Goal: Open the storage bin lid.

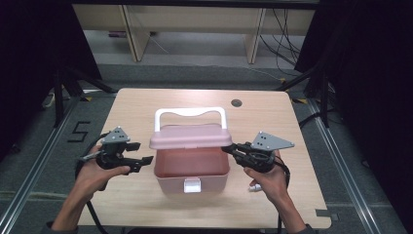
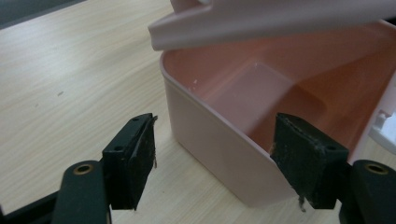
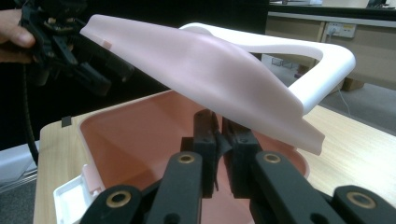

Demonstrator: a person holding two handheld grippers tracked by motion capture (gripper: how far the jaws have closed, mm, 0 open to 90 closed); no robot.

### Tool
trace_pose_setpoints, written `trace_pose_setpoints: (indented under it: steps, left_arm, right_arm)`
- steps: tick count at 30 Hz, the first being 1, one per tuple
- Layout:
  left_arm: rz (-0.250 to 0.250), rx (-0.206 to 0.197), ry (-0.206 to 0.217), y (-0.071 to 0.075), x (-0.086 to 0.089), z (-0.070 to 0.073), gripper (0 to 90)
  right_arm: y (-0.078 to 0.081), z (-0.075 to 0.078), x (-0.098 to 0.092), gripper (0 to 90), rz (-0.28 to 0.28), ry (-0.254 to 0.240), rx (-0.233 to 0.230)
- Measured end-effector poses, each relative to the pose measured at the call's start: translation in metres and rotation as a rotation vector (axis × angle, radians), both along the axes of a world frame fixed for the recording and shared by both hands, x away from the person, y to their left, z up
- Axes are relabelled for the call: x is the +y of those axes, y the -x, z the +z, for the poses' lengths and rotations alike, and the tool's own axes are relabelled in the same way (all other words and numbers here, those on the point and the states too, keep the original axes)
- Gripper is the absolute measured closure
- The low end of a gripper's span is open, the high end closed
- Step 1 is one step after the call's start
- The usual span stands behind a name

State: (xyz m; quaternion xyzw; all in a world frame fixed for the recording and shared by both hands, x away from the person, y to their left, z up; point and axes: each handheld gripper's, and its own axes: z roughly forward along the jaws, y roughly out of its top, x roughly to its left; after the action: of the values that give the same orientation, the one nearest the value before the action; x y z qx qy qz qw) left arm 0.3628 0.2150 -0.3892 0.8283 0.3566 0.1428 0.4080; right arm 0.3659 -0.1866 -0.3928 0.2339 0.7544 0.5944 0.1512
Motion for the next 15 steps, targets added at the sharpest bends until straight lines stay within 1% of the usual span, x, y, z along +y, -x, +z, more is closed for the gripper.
trace_pose_setpoints:
  steps: [1,2,3,4,5,6,7,8,9,11,12,14,15]
  left_arm:
    - [0.009,-0.001,0.008,0.0,-0.002,-0.001,29.9]
    - [0.007,0.004,0.013,0.0,-0.004,-0.002,30.7]
    - [0.001,0.009,0.017,-0.001,-0.006,-0.003,32.0]
    - [-0.003,0.013,0.017,-0.001,-0.007,-0.004,32.4]
    - [-0.002,0.009,0.021,-0.001,-0.009,-0.006,33.3]
    - [-0.013,0.013,0.02,-0.001,-0.01,-0.008,34.9]
    - [-0.015,0.012,0.019,-0.001,-0.013,-0.01,37.1]
    - [-0.022,0.013,0.017,-0.001,-0.015,-0.012,37.1]
    - [-0.035,0.019,0.017,-0.002,-0.017,-0.014,40.5]
    - [-0.041,0.021,0.0,-0.003,-0.02,-0.016,42.3]
    - [-0.036,0.018,0.008,-0.004,-0.021,-0.018,44.8]
    - [-0.046,0.015,0.001,-0.006,-0.024,-0.021,49.8]
    - [-0.048,0.011,-0.01,-0.007,-0.026,-0.022,50.3]
  right_arm:
    - [0.0,0.0,0.0,85.0,-0.005,0.001,0.004]
    - [-0.001,0.001,-0.001,85.0,-0.007,0.004,-0.011]
    - [0.0,0.001,0.0,84.8,-0.01,-0.001,0.007]
    - [-0.003,0.002,-0.001,84.8,-0.009,0.003,-0.029]
    - [-0.003,0.002,-0.001,84.7,-0.007,0.007,-0.023]
    - [-0.003,0.002,-0.001,84.7,-0.011,0.009,-0.034]
    - [-0.003,0.003,0.0,84.6,-0.021,-0.002,-0.012]
    - [-0.003,0.003,0.0,84.6,-0.021,-0.002,-0.012]
    - [-0.007,0.003,-0.001,84.5,-0.016,0.01,-0.04]
    - [-0.007,0.004,-0.001,84.5,-0.017,0.003,-0.036]
    - [-0.008,0.004,-0.001,84.5,-0.019,0.003,-0.016]
    - [-0.01,0.005,-0.001,84.4,-0.02,-0.004,-0.021]
    - [-0.011,0.005,-0.002,84.4,-0.025,0.004,-0.035]
